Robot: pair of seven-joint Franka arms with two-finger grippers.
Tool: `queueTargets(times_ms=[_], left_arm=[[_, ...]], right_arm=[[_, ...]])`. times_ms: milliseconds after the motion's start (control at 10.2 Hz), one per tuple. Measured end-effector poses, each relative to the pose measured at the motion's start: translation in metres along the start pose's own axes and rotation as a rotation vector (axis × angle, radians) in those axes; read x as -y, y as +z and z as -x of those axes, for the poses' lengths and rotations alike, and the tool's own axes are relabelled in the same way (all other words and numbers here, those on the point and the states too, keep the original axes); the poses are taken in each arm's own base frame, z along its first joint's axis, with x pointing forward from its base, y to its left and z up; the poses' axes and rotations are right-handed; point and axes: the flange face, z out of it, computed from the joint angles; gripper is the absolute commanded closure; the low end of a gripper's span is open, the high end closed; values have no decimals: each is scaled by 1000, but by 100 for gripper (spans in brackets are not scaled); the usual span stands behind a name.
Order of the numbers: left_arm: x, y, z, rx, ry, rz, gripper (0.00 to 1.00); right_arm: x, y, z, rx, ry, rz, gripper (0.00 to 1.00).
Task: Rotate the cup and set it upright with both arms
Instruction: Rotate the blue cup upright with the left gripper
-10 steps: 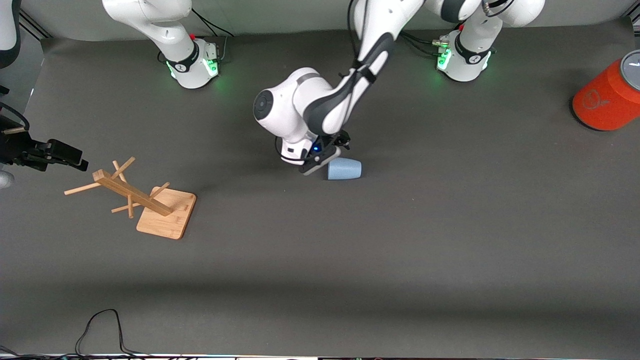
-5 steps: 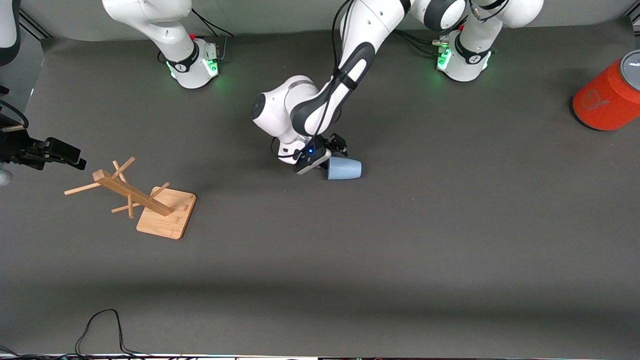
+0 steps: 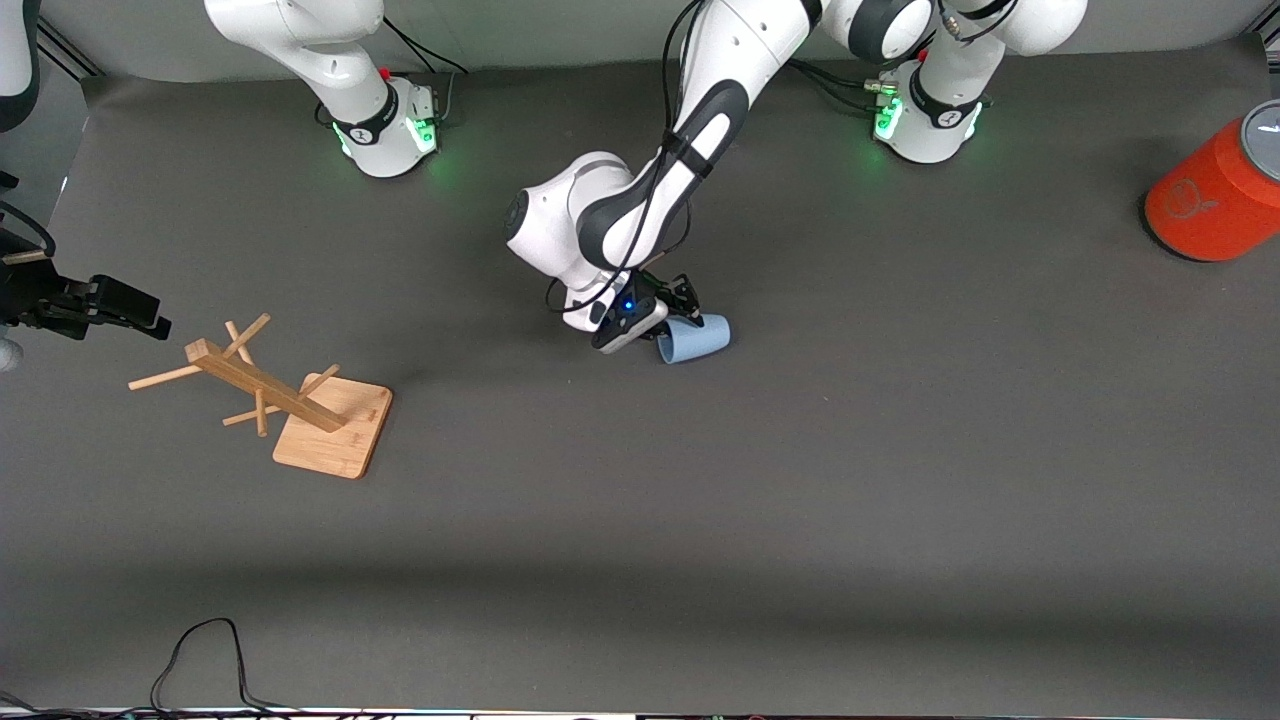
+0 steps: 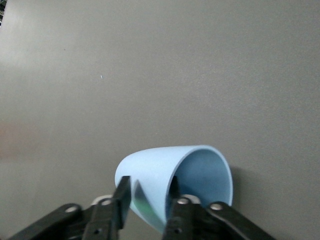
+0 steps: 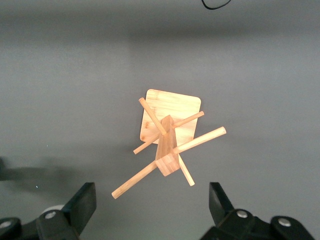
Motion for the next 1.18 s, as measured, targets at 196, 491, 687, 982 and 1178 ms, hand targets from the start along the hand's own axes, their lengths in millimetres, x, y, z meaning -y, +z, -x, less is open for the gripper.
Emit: queueTargets(times_ms=[196, 491, 687, 982, 1178], left_arm=[[6, -5, -3, 4, 42, -22, 100], [29, -20, -42, 102, 118, 38, 100], [75, -41, -104, 225, 148, 167, 100], [106, -22, -171, 334, 174, 418, 100], [108, 6, -167, 319, 174, 496, 100]], right_arm=[[0, 0, 0, 0, 0, 0, 0], [0, 0, 0, 0, 0, 0, 0], [0, 2, -1, 3, 0, 0, 0], [0, 5, -2, 7, 0, 1, 0], [0, 5, -2, 7, 0, 1, 0]])
